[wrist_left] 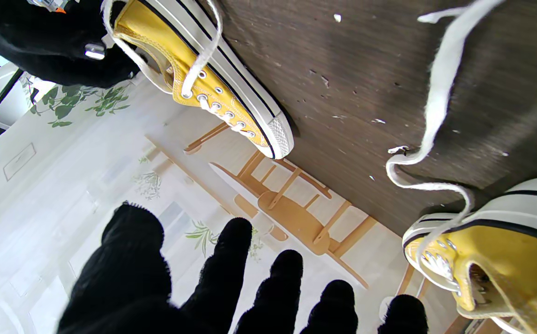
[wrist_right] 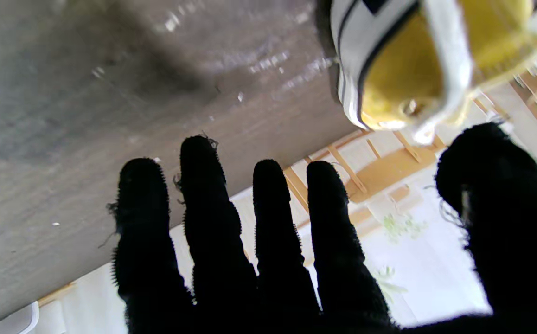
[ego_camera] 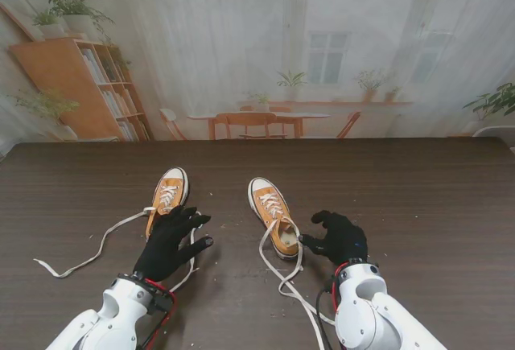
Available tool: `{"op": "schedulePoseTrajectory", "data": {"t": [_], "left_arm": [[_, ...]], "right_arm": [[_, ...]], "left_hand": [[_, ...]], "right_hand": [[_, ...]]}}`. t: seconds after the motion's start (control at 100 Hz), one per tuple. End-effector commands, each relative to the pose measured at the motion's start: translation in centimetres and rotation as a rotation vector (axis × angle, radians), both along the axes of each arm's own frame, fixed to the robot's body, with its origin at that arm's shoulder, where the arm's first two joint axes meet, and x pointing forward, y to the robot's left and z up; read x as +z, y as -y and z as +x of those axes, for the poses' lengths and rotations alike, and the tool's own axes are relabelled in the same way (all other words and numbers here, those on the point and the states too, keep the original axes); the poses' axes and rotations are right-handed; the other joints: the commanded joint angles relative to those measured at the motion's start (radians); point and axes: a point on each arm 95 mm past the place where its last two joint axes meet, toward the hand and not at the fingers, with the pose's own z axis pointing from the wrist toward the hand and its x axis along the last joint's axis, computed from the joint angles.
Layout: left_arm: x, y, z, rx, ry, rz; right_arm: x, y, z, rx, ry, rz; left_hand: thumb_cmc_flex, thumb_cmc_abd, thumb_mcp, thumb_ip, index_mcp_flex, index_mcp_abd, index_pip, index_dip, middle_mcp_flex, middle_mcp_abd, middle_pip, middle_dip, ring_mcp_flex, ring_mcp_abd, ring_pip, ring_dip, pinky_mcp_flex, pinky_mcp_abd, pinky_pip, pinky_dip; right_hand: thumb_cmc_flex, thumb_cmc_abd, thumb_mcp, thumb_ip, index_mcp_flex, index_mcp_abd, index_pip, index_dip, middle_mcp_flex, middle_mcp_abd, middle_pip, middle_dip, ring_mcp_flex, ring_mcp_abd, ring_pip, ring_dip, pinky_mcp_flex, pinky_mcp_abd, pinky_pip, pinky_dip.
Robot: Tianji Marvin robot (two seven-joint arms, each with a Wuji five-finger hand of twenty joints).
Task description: Tie the shoelaces into a bow on the shoes
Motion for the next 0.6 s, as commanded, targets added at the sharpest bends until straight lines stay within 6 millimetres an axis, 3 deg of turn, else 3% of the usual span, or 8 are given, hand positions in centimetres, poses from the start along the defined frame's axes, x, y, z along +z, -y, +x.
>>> {"op": "schedulePoseTrajectory", "data": {"t": [0.0,0.18,0.31,0.32,0.33,0.47,0.51,0.59], "left_arm": [[0.0,0.1,-0.1,-0.01,-0.006,0.007],[0.2,-0.1,-0.2,-0.006,0.001,-0.001],[0.3,-0.2,-0.3,-0.006,0.006,-0.008],[0.3,-0.2,-0.3,-0.007,0.006,-0.009],[0.3,-0.2,-0.3,-0.007,0.006,-0.009],[0.3,-0.2,-0.4,-0.009,0.007,-0.016],[0.3,-0.2,-0.4,-0.01,0.007,-0.017],[0.4,-0.2,-0.4,-0.011,0.006,-0.019]], "right_arm": [[0.1,-0.6,0.3,0.019,-0.008,0.0],[-0.3,-1.7,0.9,0.017,-0.059,-0.02],[-0.8,-2.2,1.4,0.013,-0.079,-0.032],[-0.8,-2.3,1.4,0.012,-0.081,-0.031],[-0.9,-2.3,1.4,0.011,-0.082,-0.031],[-1.3,-2.6,1.7,-0.007,-0.077,-0.028],[-1.3,-2.7,1.8,-0.009,-0.073,-0.027],[-1.2,-2.8,1.9,-0.01,-0.075,-0.025]], "left_hand": [[0.017,-0.009,0.006,0.001,0.02,-0.01,0.005,0.012,0.007,-0.01,0.0,0.017,0.024,-0.005,-0.007,0.008,0.006,-0.042,-0.008,-0.008],[0.018,-0.009,0.006,0.002,0.021,-0.009,0.006,0.012,0.008,-0.009,0.0,0.018,0.025,-0.004,-0.006,0.008,0.006,-0.041,-0.008,-0.008],[0.018,-0.009,0.006,0.002,0.023,-0.009,0.007,0.012,0.009,-0.008,0.001,0.018,0.025,-0.005,-0.006,0.009,0.007,-0.041,-0.008,-0.008],[0.018,-0.009,0.006,0.002,0.023,-0.008,0.007,0.012,0.008,-0.009,0.0,0.018,0.026,-0.005,-0.006,0.009,0.006,-0.041,-0.008,-0.008],[0.017,-0.009,0.006,0.001,0.024,-0.008,0.007,0.012,0.009,-0.009,0.0,0.018,0.026,-0.005,-0.006,0.009,0.006,-0.041,-0.008,-0.008],[0.018,-0.009,0.006,0.001,0.026,-0.009,0.008,0.013,0.009,-0.009,0.0,0.018,0.026,-0.005,-0.006,0.009,0.007,-0.04,-0.007,-0.009],[0.018,-0.01,0.007,0.002,0.025,-0.009,0.008,0.013,0.009,-0.008,0.0,0.018,0.026,-0.005,-0.006,0.009,0.007,-0.04,-0.007,-0.009],[0.018,-0.01,0.006,0.002,0.025,-0.009,0.009,0.013,0.008,-0.009,0.0,0.018,0.026,-0.005,-0.006,0.009,0.007,-0.04,-0.007,-0.009]], "right_hand": [[-0.05,0.018,-0.056,0.01,0.003,0.022,-0.007,-0.02,-0.002,0.028,0.02,0.003,0.0,0.024,0.004,-0.013,0.01,0.035,0.005,0.015],[-0.052,0.023,-0.074,0.016,0.106,0.037,0.013,-0.008,0.073,0.032,0.048,0.011,0.049,0.038,0.037,-0.002,0.056,0.05,0.034,0.024],[-0.045,0.026,-0.064,0.023,0.205,0.011,0.055,0.028,0.156,0.019,0.092,0.025,0.088,0.044,0.06,0.007,0.089,0.06,0.052,0.027],[-0.041,0.024,-0.053,0.023,0.233,0.006,0.047,0.099,0.178,0.018,0.103,0.025,0.097,0.046,0.066,0.011,0.096,0.063,0.061,0.016],[-0.038,0.024,-0.049,0.023,0.245,0.003,0.049,0.112,0.188,0.017,0.108,0.025,0.101,0.047,0.068,0.012,0.1,0.065,0.064,0.015],[0.0,0.0,0.074,0.035,0.379,-0.052,0.143,0.235,0.313,-0.009,0.166,0.074,0.177,0.04,0.113,0.033,0.161,0.084,0.101,0.012],[0.036,-0.021,0.096,-0.039,0.405,-0.073,0.199,0.215,0.359,-0.018,0.185,0.105,0.205,0.037,0.129,0.042,0.181,0.086,0.114,0.012],[0.095,-0.054,0.121,-0.098,0.399,-0.111,0.328,0.168,0.404,-0.032,0.217,0.141,0.236,0.028,0.149,0.055,0.209,0.083,0.13,0.015]]}}
